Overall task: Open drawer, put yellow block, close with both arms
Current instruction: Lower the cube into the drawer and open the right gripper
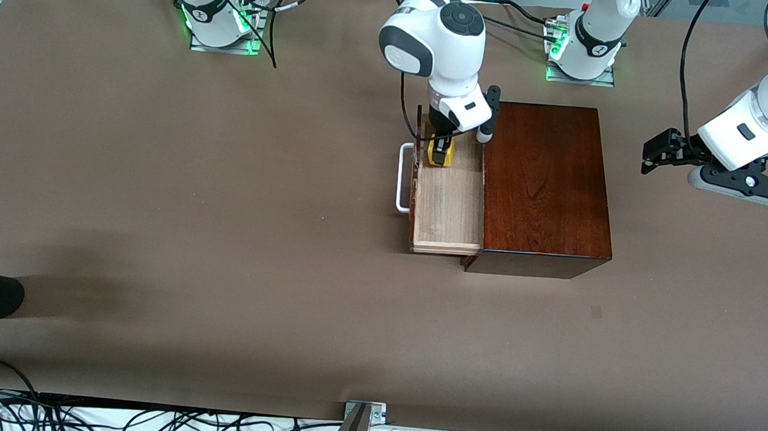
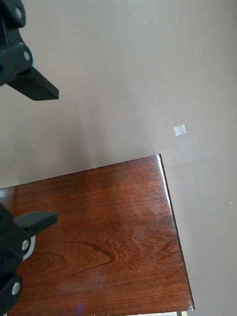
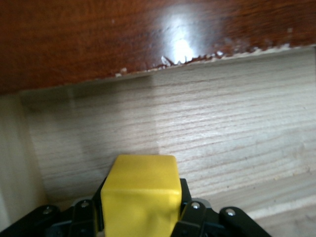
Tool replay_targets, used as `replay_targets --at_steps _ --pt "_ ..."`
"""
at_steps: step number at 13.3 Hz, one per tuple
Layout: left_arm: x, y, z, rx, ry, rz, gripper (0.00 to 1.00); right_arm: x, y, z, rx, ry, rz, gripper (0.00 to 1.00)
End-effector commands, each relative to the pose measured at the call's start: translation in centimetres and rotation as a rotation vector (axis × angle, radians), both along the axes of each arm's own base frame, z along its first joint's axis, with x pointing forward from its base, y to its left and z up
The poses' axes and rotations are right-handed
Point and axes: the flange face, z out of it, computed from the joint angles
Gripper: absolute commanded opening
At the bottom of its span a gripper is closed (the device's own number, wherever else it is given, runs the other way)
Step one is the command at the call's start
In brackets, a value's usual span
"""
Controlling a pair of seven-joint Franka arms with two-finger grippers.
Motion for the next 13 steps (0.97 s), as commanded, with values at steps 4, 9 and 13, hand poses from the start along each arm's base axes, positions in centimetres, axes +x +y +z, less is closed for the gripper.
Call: replay_targets --at_steps 4,9,13 --pt "0.4 -0.2 0.6 0.003 0.005 -0.009 1.00 0.9 0.5 -0.4 -0.043 -0.045 0.130 0.00" --pt "0.4 -0.2 0.6 0.003 0.005 -0.010 1.00 1.7 0.2 -1.4 -0.070 -0.052 0.179 0.00" --pt "0.5 -0.2 0.5 0.003 0.007 -0.010 1.00 2.5 0.0 -0.3 -0.058 -0.056 0.173 1.00"
